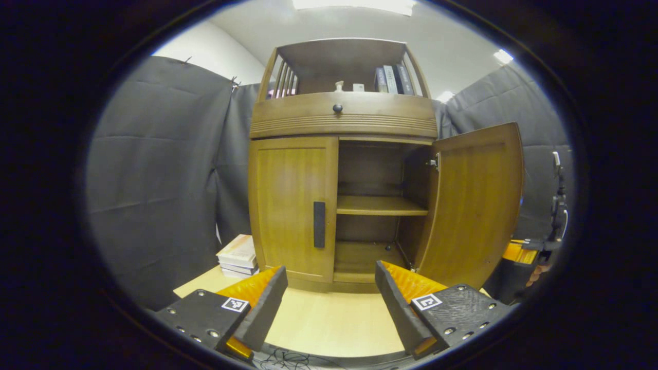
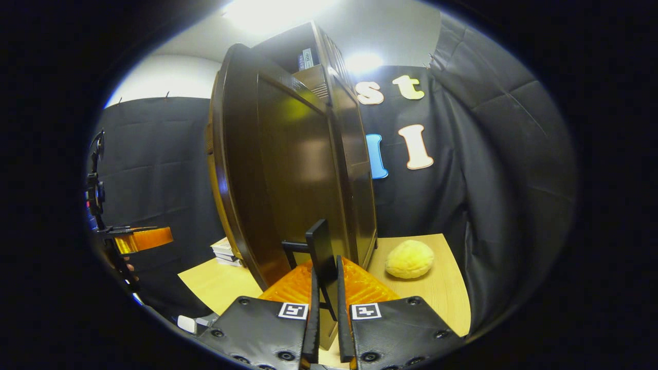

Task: Open the right door of the double-door shoe cabinet with the right hand, and open the left door with the left hand.

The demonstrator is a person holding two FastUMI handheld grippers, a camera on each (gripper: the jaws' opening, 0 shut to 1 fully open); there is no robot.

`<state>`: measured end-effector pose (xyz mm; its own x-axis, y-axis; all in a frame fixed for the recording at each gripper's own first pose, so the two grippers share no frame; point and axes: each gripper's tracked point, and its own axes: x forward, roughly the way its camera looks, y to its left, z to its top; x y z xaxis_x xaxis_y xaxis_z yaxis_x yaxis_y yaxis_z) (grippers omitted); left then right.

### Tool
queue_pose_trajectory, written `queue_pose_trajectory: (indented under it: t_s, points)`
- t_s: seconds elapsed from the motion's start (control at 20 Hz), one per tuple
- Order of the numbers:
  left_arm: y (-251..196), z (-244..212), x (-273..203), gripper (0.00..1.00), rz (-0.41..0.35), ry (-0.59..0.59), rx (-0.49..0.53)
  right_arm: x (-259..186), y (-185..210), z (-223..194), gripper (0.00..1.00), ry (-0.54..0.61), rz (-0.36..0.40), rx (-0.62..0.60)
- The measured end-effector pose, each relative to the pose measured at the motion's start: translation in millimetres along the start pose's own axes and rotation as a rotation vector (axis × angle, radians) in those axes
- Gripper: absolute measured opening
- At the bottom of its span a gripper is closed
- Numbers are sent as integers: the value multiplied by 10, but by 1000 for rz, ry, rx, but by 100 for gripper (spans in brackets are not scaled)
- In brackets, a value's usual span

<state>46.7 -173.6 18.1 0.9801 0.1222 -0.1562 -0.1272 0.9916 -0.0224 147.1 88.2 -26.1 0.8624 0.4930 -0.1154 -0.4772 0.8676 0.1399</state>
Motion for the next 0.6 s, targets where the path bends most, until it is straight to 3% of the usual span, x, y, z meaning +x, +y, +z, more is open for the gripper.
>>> queue_pose_trajectory:
  t_s: [0.25,0.6]
  points:
    - [73,67,255,100,-26,-9,12,-108,-52,-36,17,16,-36,-18]
    - [355,348,1029,100,-84,-43,11,-321,-257,-39,10,15,-266,12]
